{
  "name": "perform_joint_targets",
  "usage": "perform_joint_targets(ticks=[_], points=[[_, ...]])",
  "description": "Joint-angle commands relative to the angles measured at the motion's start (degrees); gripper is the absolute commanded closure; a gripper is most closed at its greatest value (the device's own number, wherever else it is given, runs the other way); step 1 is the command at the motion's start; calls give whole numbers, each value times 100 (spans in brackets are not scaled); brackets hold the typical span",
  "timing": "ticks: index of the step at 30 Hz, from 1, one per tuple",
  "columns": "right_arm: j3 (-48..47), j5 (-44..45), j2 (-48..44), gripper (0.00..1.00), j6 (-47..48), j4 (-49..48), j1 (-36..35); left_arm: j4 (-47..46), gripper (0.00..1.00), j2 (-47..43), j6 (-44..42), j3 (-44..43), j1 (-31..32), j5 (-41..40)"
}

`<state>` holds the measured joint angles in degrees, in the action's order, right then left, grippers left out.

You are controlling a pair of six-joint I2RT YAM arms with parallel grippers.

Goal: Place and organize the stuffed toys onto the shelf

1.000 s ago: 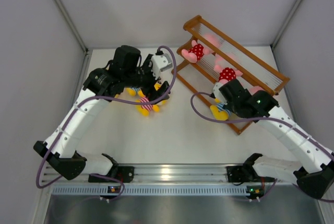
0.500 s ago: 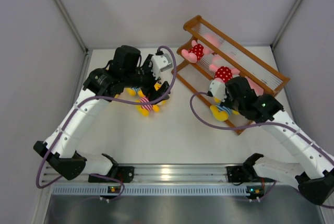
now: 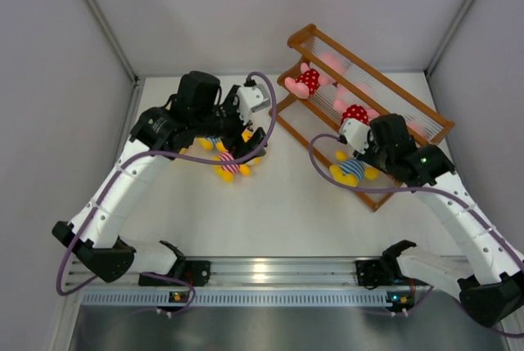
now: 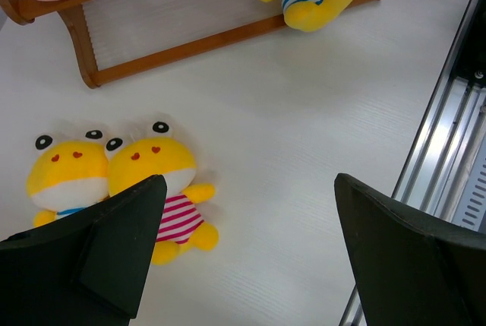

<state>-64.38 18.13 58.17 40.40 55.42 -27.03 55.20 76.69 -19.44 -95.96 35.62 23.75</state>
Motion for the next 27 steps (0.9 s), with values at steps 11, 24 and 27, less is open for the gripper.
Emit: perform_joint_targets(ticks=[11, 24, 27], points=[[-777, -134, -34, 22, -313, 390, 23, -247, 2, -268, -86, -107, -2, 148], [-1269, 402, 913, 21, -32, -268, -1034, -255, 2, -356, -121, -72, -11, -176], [-1270, 349, 1117, 22, 46, -513, -656, -255, 2, -505, -156, 7, -11, -862]])
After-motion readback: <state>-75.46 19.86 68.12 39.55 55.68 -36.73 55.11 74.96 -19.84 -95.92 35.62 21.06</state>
